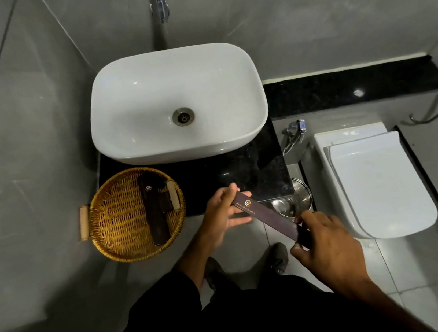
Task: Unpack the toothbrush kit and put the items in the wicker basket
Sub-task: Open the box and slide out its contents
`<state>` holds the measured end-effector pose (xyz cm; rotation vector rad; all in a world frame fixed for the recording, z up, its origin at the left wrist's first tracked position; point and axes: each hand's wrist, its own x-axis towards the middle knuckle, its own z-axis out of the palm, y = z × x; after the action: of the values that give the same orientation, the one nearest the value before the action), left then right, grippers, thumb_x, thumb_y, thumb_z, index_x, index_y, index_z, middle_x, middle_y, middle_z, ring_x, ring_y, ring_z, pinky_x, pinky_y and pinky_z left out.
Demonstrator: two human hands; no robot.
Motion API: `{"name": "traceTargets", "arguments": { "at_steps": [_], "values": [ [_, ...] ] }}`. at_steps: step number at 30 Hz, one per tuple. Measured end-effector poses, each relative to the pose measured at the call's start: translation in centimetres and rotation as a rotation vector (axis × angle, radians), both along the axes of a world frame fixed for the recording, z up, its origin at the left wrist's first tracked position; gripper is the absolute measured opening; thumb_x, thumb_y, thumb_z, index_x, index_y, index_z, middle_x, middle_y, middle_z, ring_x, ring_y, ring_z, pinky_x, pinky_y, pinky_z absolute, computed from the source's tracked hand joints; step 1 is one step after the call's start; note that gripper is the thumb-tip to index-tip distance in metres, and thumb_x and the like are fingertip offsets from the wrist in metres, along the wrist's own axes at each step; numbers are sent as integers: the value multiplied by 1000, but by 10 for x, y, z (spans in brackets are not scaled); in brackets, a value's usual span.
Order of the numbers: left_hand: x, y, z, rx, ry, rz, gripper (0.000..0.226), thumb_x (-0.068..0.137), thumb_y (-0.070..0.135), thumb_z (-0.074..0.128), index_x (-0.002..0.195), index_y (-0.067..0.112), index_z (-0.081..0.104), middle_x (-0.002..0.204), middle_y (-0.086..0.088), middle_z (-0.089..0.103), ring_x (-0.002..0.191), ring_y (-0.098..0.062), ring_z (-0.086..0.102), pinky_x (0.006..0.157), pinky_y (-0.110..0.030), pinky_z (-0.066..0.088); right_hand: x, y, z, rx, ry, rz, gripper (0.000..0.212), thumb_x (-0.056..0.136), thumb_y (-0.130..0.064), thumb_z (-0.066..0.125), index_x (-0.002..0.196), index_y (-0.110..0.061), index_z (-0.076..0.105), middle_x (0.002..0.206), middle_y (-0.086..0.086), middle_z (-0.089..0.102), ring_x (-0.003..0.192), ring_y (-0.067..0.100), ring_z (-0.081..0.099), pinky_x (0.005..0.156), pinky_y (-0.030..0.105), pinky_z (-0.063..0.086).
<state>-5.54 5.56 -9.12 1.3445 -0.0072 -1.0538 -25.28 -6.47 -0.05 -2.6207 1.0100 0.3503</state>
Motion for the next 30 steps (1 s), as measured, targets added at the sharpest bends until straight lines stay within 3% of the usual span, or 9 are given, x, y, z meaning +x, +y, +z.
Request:
{"name": "traceTargets", "arguments": {
  "at_steps": [3, 5, 9, 13, 18, 22, 24, 27, 30],
  "values": [
    [4, 1, 1, -18, 27, 45, 23, 98, 37, 57, 107, 17, 62, 101, -5, 79, 92, -24, 77, 67, -35, 62, 2, 7, 16, -96, -130, -17, 44, 75, -49, 71, 114, -30, 63, 103, -5, 70, 94, 23, 59, 64, 29, 46],
    [5, 0, 5, -13, 183, 81, 25, 100, 38, 53, 107, 17, 64, 102, -6, 77, 89, -21, 77, 68, -35, 62, 7, 13, 30, -94, -288, -27, 40, 74, -48, 65, 110, -31, 65, 94, -8, 69, 88, 22, 58, 67, 28, 45],
    [4, -4, 9, -28, 365, 138, 39, 101, 48, 44, 110, 17, 66, 111, -6, 71, 101, -19, 69, 74, -35, 55, 19, 28, 56, 11, -520, -35, 38, 75, -41, 66, 113, -37, 65, 100, -16, 66, 77, 8, 63, 67, 21, 51],
    [4, -8, 8, -3, 343, 151, 46, 100, 52, 39, 105, 17, 67, 111, -7, 69, 103, -21, 65, 78, -38, 51, 22, 39, 59, 87, -489, -31, 42, 74, -21, 79, 114, -29, 70, 109, -9, 70, 87, 17, 73, 74, 31, 60],
    [11, -5, 10, 54, 320, 161, 47, 99, 53, 44, 90, 14, 68, 87, -3, 76, 87, -22, 69, 71, -37, 52, 22, 42, 62, 132, -561, -41, 44, 71, -22, 77, 112, -35, 69, 106, -18, 66, 87, 4, 67, 77, 12, 52],
    [7, -5, 10, 145, 235, 141, 50, 95, 53, 49, 60, 21, 66, 62, 2, 69, 63, -14, 67, 60, -30, 54, 24, 45, 66, 144, -586, -67, 45, 72, -23, 75, 114, -36, 67, 106, -19, 63, 85, -2, 62, 79, 7, 48],
    [2, -9, 13, 233, 164, 165, 58, 94, 53, 51, 46, 22, 61, 54, 3, 62, 58, -15, 63, 54, -27, 52, 26, 43, 67, 136, -602, -77, 45, 72, -25, 74, 114, -38, 64, 104, -21, 60, 93, -10, 60, 80, -2, 42],
    [2, -12, 2, 343, 92, 209, 56, 90, 56, 57, 47, 20, 57, 57, 0, 60, 61, -19, 63, 50, -26, 52, 25, 38, 66, 178, -598, -121, 45, 71, -24, 76, 111, -41, 61, 100, -25, 61, 98, -12, 58, 81, -4, 40],
    [4, -3, -1, 269, 211, 220, 55, 88, 56, 63, 48, 20, 55, 51, 2, 58, 48, -15, 63, 44, -24, 51, 20, 27, 60, 219, -605, -187, 45, 69, -22, 78, 105, -44, 62, 99, -28, 67, 94, -8, 64, 80, -1, 45]
  ]
}}
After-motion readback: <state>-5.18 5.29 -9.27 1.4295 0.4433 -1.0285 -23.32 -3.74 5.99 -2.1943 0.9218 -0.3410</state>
